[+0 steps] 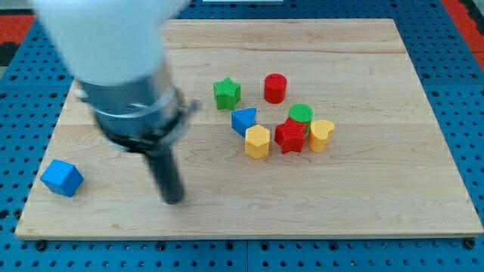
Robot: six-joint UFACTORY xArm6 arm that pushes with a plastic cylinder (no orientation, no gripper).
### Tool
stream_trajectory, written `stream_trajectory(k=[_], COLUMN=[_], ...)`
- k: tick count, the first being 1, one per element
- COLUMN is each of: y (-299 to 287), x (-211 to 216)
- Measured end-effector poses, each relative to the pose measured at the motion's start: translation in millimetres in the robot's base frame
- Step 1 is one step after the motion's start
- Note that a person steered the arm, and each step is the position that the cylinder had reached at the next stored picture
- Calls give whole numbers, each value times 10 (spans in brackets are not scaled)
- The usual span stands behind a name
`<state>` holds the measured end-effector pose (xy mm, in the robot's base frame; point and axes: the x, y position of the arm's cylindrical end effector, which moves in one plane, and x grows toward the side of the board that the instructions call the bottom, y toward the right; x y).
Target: Push the blue triangle to the left side
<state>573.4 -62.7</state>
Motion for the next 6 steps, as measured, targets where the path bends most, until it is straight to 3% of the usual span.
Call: stream_trajectory(k=[2,3,4,6], y=[2294,2645,2416,498], x=[-228,-656,-1109,-1139])
